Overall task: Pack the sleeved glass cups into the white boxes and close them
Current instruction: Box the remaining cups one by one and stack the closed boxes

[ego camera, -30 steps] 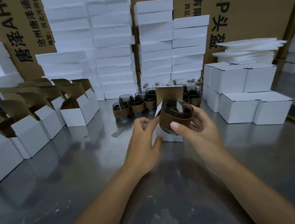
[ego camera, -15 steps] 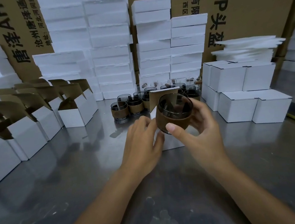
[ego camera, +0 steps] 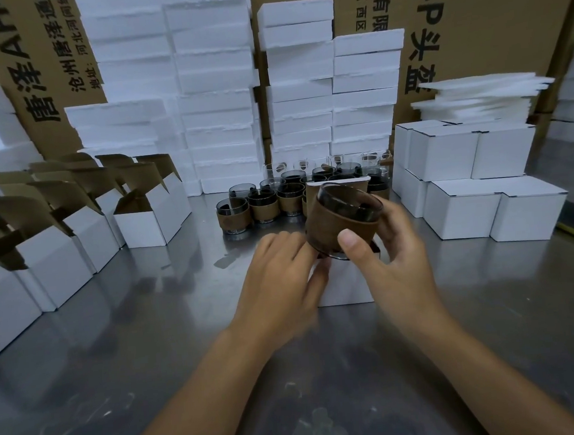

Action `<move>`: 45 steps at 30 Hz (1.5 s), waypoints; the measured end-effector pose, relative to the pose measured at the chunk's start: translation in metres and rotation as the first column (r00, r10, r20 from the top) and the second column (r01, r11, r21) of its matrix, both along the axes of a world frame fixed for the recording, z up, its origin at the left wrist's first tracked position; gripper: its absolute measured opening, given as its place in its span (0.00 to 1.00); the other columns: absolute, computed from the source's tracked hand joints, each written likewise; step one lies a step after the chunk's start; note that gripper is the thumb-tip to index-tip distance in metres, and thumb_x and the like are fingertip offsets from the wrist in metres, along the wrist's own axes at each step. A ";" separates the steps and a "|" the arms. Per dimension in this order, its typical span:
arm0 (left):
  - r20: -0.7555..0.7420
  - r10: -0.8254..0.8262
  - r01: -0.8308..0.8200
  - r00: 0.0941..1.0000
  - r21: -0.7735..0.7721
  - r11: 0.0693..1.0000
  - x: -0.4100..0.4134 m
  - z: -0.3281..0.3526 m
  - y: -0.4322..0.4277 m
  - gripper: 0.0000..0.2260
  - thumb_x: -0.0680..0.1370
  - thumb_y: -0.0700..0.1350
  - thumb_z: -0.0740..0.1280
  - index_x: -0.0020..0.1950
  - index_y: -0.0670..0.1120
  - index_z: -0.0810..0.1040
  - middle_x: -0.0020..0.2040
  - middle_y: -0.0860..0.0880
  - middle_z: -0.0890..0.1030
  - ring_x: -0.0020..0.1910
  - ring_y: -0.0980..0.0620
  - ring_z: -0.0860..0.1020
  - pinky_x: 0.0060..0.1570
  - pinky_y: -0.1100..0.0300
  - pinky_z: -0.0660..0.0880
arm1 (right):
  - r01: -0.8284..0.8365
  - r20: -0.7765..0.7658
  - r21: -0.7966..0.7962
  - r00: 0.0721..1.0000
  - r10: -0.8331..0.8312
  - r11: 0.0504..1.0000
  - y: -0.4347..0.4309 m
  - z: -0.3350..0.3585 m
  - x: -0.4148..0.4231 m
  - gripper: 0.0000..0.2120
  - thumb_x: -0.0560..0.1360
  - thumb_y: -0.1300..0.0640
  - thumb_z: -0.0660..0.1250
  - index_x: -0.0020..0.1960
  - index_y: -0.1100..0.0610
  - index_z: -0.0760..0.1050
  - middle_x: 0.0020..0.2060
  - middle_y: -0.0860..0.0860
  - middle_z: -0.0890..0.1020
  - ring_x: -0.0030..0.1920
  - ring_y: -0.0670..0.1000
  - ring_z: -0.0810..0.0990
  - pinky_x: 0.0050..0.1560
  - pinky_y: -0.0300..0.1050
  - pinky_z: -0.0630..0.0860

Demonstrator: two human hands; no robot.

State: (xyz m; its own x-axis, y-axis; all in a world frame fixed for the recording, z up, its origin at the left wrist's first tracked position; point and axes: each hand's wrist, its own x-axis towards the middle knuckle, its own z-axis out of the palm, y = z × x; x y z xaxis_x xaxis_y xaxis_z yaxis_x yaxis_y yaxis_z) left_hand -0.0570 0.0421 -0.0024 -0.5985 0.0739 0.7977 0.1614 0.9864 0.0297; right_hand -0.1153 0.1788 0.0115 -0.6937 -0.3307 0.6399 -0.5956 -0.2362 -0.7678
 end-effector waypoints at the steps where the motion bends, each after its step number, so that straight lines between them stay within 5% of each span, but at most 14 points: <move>1: 0.007 0.003 -0.003 1.000 -0.013 1.000 0.000 0.000 -0.001 0.09 0.76 0.45 0.62 0.46 0.41 0.78 0.41 0.45 0.80 0.39 0.45 0.75 0.42 0.50 0.70 | 0.002 0.001 0.002 1.000 -0.002 1.000 0.000 0.000 0.000 0.22 0.66 0.39 0.68 0.58 0.40 0.70 0.53 0.33 0.78 0.59 0.37 0.75 0.61 0.35 0.72; 27: 0.033 0.023 -0.023 0.999 0.001 1.000 0.000 0.003 -0.001 0.10 0.76 0.50 0.61 0.44 0.45 0.77 0.38 0.51 0.77 0.38 0.52 0.73 0.43 0.61 0.64 | 0.164 -0.113 0.078 0.982 -0.155 0.983 0.005 -0.001 -0.003 0.20 0.68 0.43 0.67 0.57 0.38 0.63 0.49 0.19 0.70 0.54 0.24 0.68 0.50 0.18 0.63; 42: 0.045 -0.048 0.046 0.998 0.035 0.998 0.002 0.004 0.001 0.10 0.77 0.51 0.62 0.45 0.45 0.76 0.39 0.52 0.77 0.39 0.53 0.72 0.45 0.59 0.65 | 0.225 -0.208 0.103 0.957 -0.200 0.969 0.006 -0.002 -0.010 0.31 0.70 0.55 0.73 0.69 0.51 0.62 0.59 0.37 0.70 0.60 0.30 0.68 0.57 0.23 0.63; 45: 0.045 -0.049 0.047 0.998 0.033 0.998 0.003 0.004 0.002 0.11 0.77 0.52 0.62 0.45 0.45 0.77 0.39 0.52 0.77 0.39 0.51 0.74 0.45 0.58 0.66 | 0.294 -0.232 0.150 0.939 -0.255 0.944 0.007 -0.003 -0.011 0.34 0.69 0.52 0.73 0.71 0.51 0.61 0.62 0.43 0.72 0.64 0.37 0.69 0.62 0.31 0.66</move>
